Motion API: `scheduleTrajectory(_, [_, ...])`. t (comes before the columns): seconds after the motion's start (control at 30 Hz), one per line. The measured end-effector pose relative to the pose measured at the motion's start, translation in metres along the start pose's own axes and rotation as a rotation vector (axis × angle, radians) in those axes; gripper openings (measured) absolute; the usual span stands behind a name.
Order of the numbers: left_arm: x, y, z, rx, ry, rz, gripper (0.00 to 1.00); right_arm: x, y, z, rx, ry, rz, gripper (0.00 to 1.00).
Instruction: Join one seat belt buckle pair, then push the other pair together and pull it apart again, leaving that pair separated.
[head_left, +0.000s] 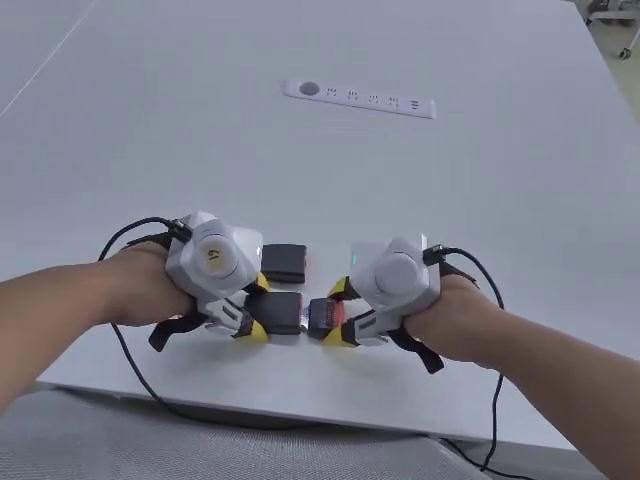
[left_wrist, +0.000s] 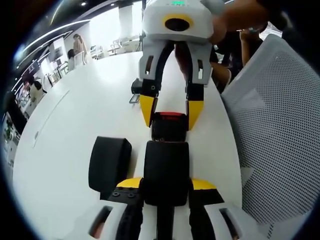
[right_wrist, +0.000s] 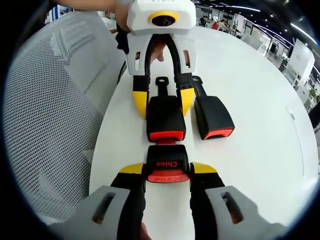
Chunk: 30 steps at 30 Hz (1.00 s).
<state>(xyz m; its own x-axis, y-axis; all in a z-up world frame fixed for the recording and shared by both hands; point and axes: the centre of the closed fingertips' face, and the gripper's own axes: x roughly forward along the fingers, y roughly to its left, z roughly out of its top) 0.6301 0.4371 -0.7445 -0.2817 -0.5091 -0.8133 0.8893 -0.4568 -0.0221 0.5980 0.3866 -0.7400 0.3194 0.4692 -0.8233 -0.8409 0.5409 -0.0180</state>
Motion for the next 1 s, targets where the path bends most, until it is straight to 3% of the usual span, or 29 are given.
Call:
scheduleTrajectory(0.2, [-0.009, 0.001, 0.006, -0.009, -0.019, 0.015, 0.37, -0.004, 0.001, 0.001, 0.025, -0.019, -0.003, 0.32])
scheduleTrajectory(0.4, [-0.022, 0.001, 0.017, 0.005, -0.038, 0.024, 0.41, -0.019, 0.001, 0.006, 0.028, -0.044, -0.008, 0.33])
scheduleTrajectory(0.6, [-0.035, 0.019, 0.028, -0.009, -0.085, 0.065, 0.43, -0.035, -0.012, 0.008, 0.073, -0.079, -0.047, 0.33])
scheduleTrajectory(0.83, [-0.042, 0.038, 0.031, -0.048, -0.099, 0.097, 0.44, -0.049, -0.030, -0.013, 0.100, -0.059, -0.086, 0.32])
scheduleTrajectory(0.9, [-0.043, 0.048, 0.029, -0.067, -0.102, 0.105, 0.44, -0.054, -0.035, -0.015, 0.158, -0.095, -0.080, 0.32])
scheduleTrajectory(1.0, [-0.042, 0.053, 0.029, -0.071, -0.104, 0.111, 0.44, -0.062, -0.046, -0.028, 0.163, -0.082, -0.107, 0.32])
